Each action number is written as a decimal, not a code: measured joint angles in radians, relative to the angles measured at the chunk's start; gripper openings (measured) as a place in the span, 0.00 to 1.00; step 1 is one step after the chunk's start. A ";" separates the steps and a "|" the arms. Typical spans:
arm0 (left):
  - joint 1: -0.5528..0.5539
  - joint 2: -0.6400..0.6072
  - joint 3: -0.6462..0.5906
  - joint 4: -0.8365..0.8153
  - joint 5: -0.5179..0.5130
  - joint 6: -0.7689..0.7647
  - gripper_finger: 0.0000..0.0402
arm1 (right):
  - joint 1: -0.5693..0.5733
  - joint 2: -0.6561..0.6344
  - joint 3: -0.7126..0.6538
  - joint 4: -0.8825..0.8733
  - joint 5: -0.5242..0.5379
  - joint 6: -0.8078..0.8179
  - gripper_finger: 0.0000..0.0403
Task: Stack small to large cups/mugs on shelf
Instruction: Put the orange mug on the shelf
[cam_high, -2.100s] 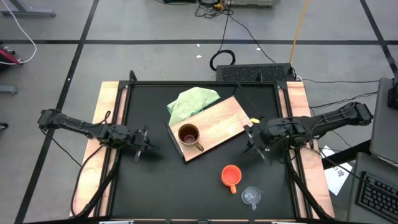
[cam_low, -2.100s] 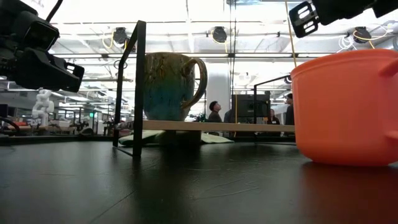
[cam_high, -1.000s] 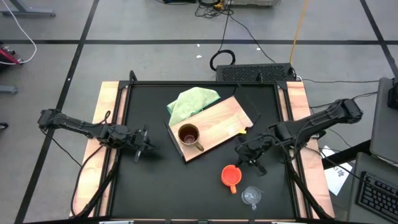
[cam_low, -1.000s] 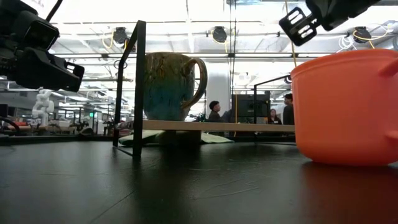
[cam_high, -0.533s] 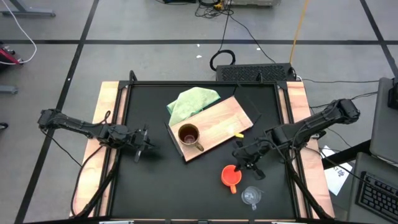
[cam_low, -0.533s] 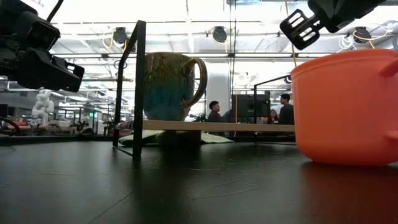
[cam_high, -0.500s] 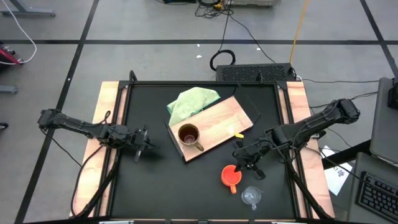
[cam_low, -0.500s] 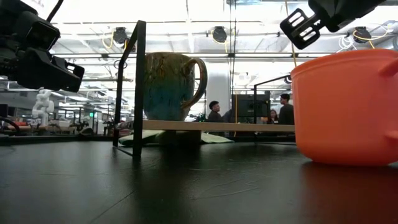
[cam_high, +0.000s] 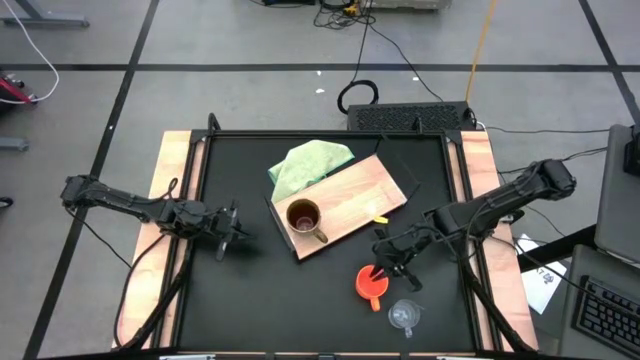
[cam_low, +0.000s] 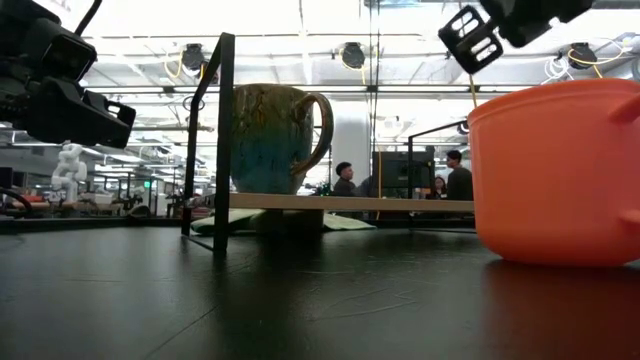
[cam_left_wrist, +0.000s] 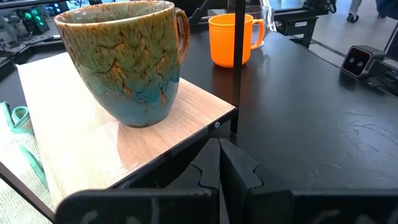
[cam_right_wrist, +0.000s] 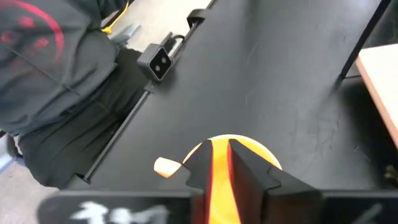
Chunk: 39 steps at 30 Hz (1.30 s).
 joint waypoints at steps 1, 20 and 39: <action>0.000 0.000 0.000 -0.001 0.000 0.000 0.01 | 0.000 0.014 0.000 0.006 0.000 0.005 0.15; 0.000 0.000 0.000 0.000 0.000 0.008 0.01 | -0.014 0.086 0.000 -0.023 0.064 0.027 0.41; 0.000 0.000 0.000 -0.006 -0.001 0.013 0.01 | -0.040 0.118 -0.001 -0.052 0.083 0.024 0.41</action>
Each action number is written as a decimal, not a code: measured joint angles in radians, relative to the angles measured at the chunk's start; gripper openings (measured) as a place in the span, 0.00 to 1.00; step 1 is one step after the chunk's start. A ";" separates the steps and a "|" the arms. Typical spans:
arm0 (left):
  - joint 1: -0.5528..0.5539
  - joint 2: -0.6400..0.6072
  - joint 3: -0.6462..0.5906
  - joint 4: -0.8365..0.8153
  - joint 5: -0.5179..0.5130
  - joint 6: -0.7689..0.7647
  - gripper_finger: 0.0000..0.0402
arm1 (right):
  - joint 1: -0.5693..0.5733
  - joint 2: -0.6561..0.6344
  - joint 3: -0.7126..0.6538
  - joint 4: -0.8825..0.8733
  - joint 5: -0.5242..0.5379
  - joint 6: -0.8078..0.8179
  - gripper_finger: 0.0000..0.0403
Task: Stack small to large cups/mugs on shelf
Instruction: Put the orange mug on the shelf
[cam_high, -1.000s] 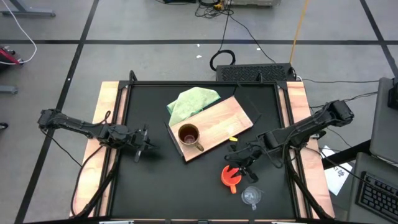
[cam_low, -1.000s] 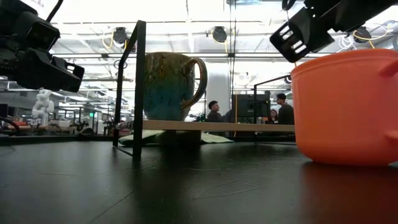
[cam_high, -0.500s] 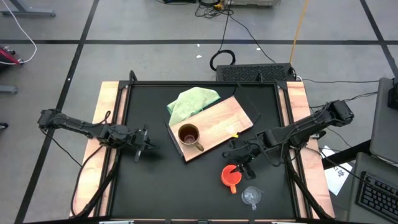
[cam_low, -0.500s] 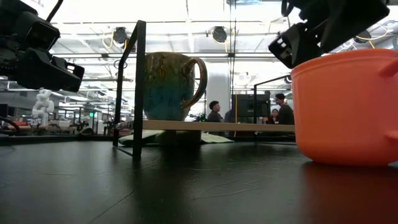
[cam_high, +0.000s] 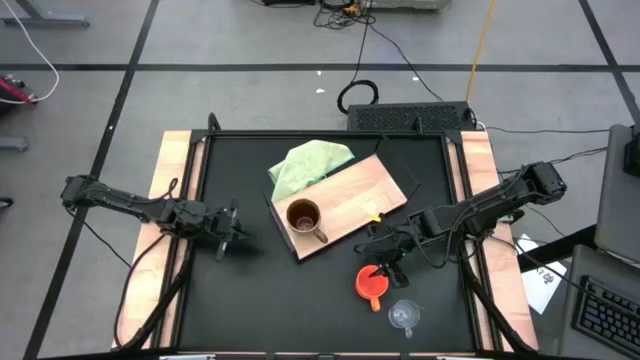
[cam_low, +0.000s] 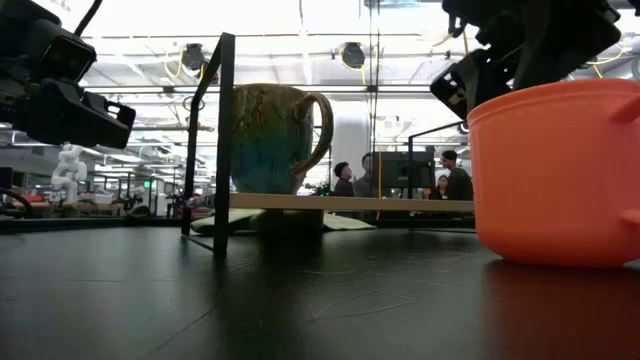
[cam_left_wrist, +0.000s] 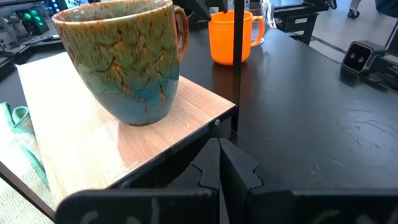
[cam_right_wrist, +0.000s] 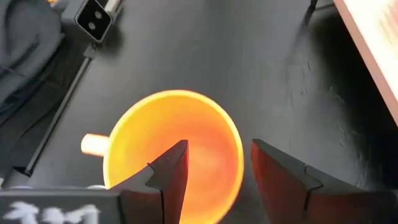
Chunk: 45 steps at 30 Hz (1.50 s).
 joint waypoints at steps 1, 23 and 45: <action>0.000 0.000 0.000 0.000 0.000 0.000 0.01 | 0.000 0.001 0.000 0.003 0.000 0.000 0.41; 0.000 0.000 0.000 0.000 0.000 -0.002 0.01 | 0.000 0.001 0.000 -0.056 0.002 -0.042 0.41; 0.000 0.000 0.000 0.001 0.000 -0.002 0.01 | 0.000 0.001 -0.057 0.002 -0.001 -0.045 0.41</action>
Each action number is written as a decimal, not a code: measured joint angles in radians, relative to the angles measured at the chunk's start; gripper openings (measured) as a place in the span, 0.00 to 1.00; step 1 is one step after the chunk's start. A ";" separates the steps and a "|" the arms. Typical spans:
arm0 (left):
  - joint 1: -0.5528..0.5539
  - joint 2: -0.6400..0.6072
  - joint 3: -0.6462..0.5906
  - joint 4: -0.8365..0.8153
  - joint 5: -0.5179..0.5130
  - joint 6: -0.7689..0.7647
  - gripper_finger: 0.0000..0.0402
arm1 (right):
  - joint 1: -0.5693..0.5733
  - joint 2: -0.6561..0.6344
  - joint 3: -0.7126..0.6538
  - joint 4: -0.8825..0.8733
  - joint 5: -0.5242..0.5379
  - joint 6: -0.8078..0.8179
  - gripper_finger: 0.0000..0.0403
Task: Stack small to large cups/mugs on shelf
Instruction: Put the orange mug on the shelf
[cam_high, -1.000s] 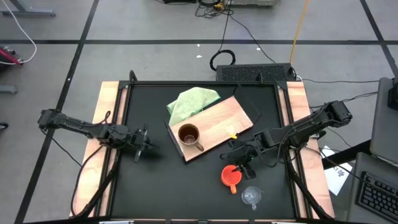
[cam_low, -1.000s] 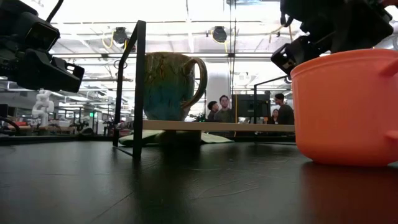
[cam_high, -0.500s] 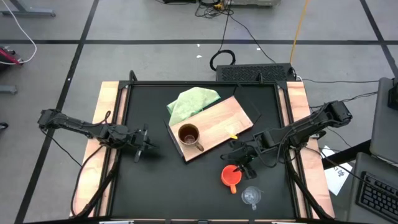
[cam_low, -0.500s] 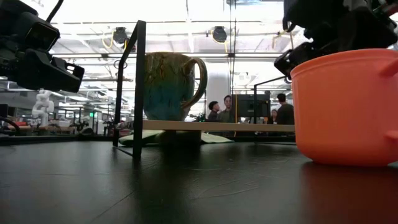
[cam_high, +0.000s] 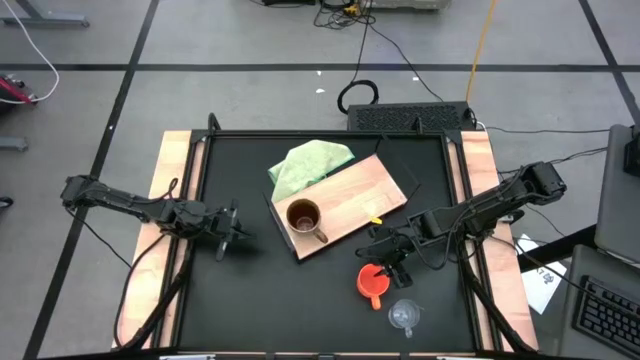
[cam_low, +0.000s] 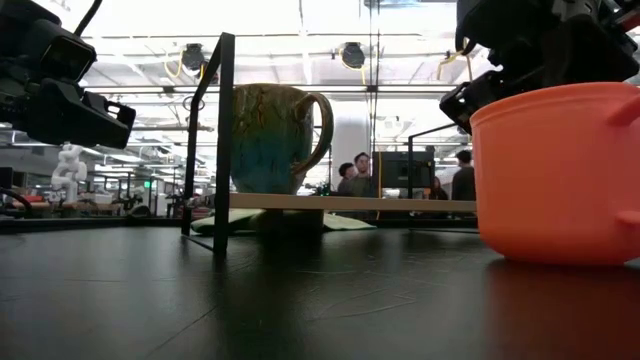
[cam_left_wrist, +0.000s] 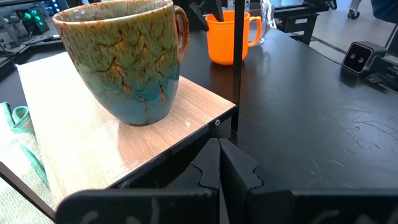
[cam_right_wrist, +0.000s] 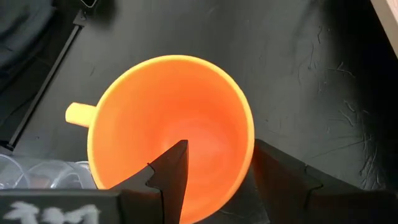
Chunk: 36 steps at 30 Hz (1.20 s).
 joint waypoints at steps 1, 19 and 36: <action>0.000 0.000 0.000 0.000 0.000 0.000 0.01 | 0.000 0.000 0.000 0.000 0.000 0.000 0.41; 0.000 0.000 0.000 0.000 0.000 0.000 0.01 | 0.000 0.000 0.000 0.003 0.000 -0.036 0.16; 0.000 0.000 0.000 0.000 0.000 0.000 0.01 | -0.001 0.000 0.008 0.031 0.034 -0.058 0.01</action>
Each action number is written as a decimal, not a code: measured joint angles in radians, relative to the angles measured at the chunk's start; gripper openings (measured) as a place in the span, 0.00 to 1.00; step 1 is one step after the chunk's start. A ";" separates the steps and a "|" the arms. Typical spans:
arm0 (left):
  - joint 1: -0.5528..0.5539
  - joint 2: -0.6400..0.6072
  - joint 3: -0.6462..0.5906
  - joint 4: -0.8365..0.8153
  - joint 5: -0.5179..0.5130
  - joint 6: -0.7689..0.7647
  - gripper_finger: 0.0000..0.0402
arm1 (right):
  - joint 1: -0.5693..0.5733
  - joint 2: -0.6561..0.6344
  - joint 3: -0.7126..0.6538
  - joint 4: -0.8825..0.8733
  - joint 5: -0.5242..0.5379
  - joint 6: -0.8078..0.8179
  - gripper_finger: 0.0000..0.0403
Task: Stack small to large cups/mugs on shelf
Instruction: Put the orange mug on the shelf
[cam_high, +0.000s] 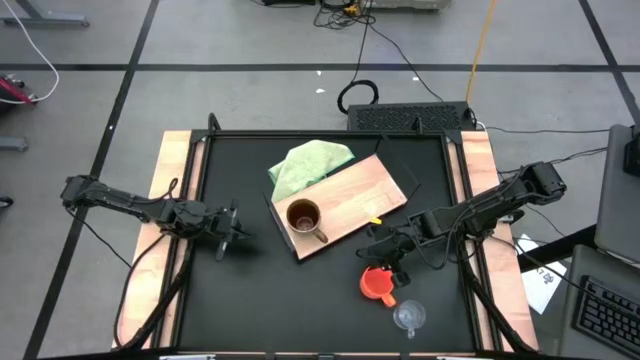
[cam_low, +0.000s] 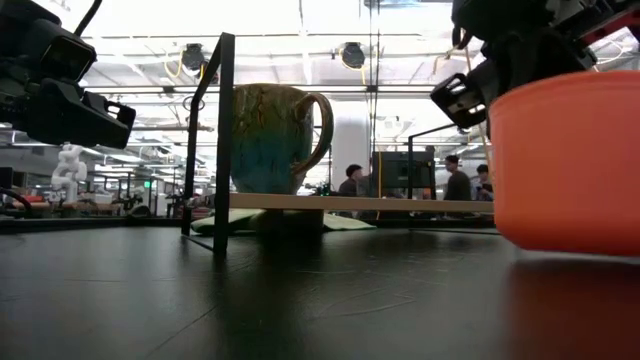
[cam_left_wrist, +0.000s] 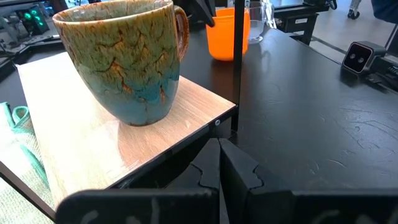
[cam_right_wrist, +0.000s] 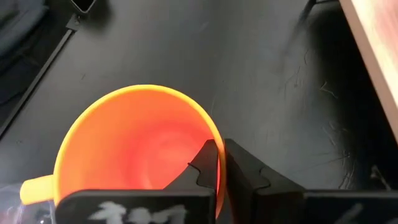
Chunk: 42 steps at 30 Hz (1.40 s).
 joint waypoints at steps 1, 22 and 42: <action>0.000 0.000 0.000 0.000 0.000 0.000 0.01 | 0.000 0.000 0.007 -0.001 0.000 0.000 0.01; 0.000 0.000 0.000 0.000 0.000 0.000 0.01 | 0.000 -0.003 0.132 -0.153 -0.004 0.012 0.00; 0.000 0.000 0.000 0.001 0.000 0.002 0.01 | -0.008 -0.131 0.133 -0.175 0.044 0.009 0.00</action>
